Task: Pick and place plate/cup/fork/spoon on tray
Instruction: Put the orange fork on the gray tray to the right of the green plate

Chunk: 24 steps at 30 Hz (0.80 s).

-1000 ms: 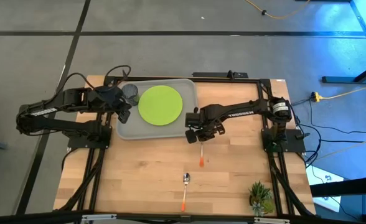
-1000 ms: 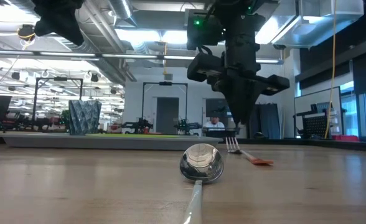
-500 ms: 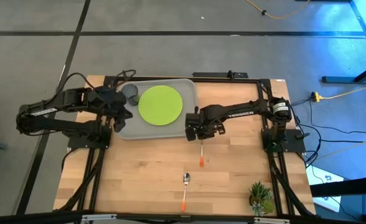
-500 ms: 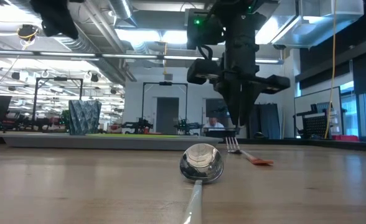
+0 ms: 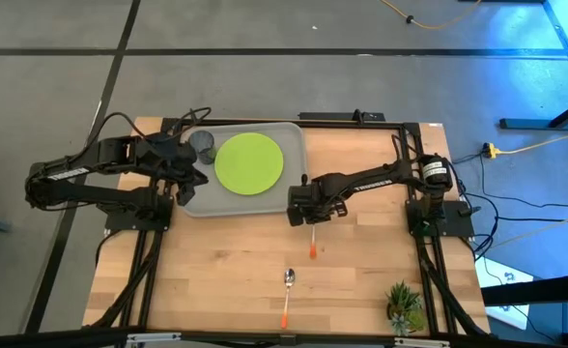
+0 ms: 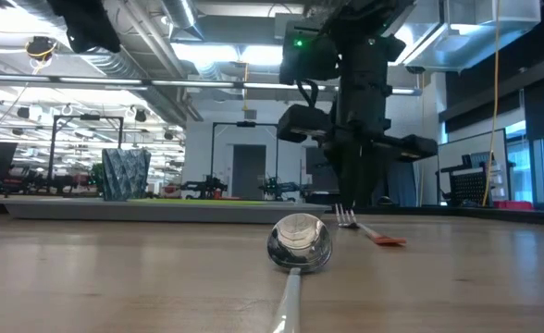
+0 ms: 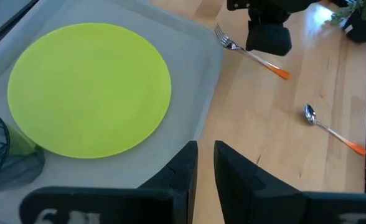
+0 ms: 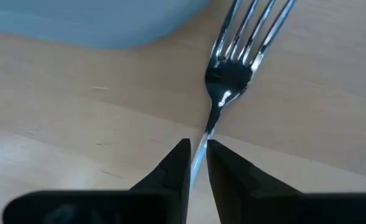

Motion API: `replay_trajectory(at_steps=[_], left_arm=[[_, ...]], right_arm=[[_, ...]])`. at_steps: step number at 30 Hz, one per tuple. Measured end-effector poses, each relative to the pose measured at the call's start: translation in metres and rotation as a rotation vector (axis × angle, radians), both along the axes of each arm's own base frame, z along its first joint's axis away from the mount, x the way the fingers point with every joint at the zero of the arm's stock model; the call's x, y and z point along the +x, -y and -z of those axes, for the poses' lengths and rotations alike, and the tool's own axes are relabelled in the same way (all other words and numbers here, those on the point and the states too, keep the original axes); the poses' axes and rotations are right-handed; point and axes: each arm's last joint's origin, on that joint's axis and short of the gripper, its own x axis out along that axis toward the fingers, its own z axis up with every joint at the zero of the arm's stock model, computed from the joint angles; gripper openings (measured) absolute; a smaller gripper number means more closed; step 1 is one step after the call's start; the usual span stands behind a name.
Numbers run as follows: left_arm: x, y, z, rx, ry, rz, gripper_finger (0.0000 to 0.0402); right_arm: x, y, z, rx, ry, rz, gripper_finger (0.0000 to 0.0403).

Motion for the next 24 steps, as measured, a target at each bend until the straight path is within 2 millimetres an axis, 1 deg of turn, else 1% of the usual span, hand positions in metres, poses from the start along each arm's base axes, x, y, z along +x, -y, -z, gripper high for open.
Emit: replay_trajectory(at_steps=[15,24], left_arm=[[0.0,0.0,0.0,-0.001,0.0,-0.001,0.0046],[0.0002,0.0,-0.0004,0.0,0.005,-0.001,0.0046]], right_arm=[[0.0,0.0009,0.0,-0.034,0.0,0.005,0.006],[0.001,0.0004,0.0063,-0.018,-0.02,0.007,0.006]])
